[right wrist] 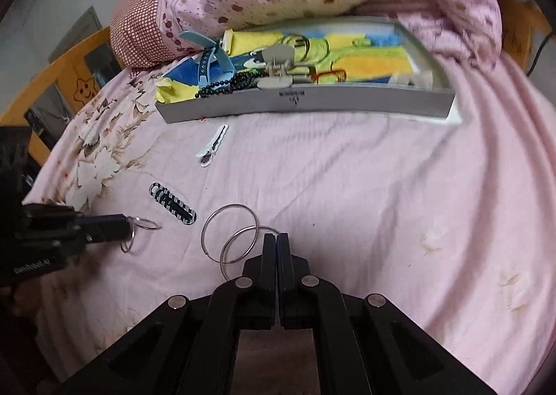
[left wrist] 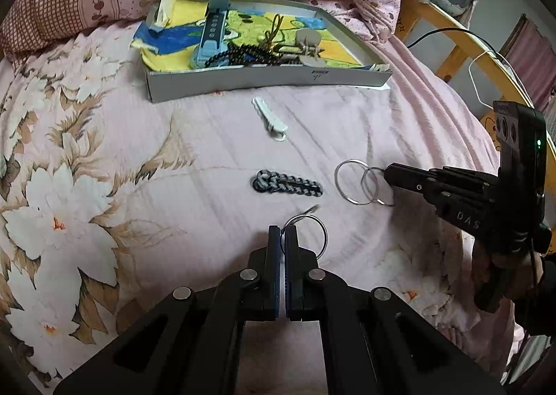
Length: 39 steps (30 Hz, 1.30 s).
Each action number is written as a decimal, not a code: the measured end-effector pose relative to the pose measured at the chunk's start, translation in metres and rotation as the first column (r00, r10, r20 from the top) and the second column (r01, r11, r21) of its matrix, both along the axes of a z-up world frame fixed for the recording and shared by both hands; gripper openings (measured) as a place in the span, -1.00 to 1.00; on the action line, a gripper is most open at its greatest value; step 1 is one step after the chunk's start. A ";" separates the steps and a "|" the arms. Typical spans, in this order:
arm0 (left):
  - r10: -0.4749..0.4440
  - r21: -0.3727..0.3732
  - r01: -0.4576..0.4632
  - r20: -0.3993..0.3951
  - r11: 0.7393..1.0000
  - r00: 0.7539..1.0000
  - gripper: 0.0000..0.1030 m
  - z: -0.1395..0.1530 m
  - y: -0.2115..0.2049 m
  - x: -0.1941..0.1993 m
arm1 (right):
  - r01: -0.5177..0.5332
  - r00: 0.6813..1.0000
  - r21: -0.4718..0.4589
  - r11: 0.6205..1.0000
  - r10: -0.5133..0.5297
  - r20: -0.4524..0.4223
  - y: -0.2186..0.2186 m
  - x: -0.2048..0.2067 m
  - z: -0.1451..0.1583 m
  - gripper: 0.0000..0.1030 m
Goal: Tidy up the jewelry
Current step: 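Pull the rings apart with the left tool while the right tool draws its rings off the braided keychain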
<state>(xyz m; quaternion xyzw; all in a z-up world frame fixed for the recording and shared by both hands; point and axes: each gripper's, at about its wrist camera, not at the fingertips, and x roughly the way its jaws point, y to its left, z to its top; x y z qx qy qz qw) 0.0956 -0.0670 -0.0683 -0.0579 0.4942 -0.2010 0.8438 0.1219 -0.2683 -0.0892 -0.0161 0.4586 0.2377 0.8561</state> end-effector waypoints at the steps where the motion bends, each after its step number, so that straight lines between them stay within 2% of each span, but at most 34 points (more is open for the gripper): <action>1: 0.004 -0.002 -0.004 -0.007 1.000 1.000 -0.99 -0.002 0.001 0.001 | -0.005 1.000 0.006 1.000 0.005 -0.013 0.001 0.002 -0.001 -0.93; 3: 0.008 -0.005 -0.008 -0.017 1.000 1.000 -0.99 -0.003 0.002 0.002 | -0.018 0.999 0.012 1.000 0.018 -0.032 0.005 0.003 -0.004 -0.77; 4: 0.010 -0.007 -0.010 -0.023 1.000 1.000 -0.99 -0.005 0.003 0.003 | -0.024 0.999 0.019 1.000 0.025 -0.038 0.006 0.003 -0.005 -0.57; 5: 0.010 -0.009 -0.011 -0.025 1.000 1.000 -0.99 -0.005 0.004 0.003 | -0.032 0.999 0.031 0.999 0.033 -0.041 0.009 0.003 -0.005 -0.51; 15: 0.020 -0.018 -0.021 -0.031 1.000 0.999 -0.99 -0.007 0.008 0.005 | -0.054 0.997 0.056 0.997 0.058 -0.057 0.021 0.015 -0.006 -0.51; 25: 0.104 -0.026 -0.105 -0.041 0.994 0.994 -0.99 -0.008 0.026 0.011 | -0.101 0.991 0.078 0.992 0.107 -0.079 0.036 0.011 -0.008 -0.51; 32: 0.124 -0.041 -0.127 -0.060 0.991 0.990 -0.99 -0.010 0.032 0.015 | -0.109 0.993 0.022 0.994 0.110 -0.052 0.049 0.015 -0.009 -0.52; 33: 0.123 -0.039 -0.125 -0.057 0.991 0.991 -0.99 -0.010 0.032 0.015 | -0.111 0.993 0.004 0.994 0.111 -0.039 0.051 0.013 -0.009 -0.54; 35: 0.121 -0.038 -0.123 -0.054 0.992 0.991 -0.99 -0.010 0.032 0.014 | -0.116 0.993 -0.030 0.993 0.116 -0.019 0.054 0.011 -0.010 -0.85; 39: 0.114 -0.032 -0.115 -0.039 0.993 0.993 -0.99 -0.010 0.029 0.014 | -0.116 0.993 -0.036 0.993 0.116 0.002 0.052 0.007 -0.008 -0.92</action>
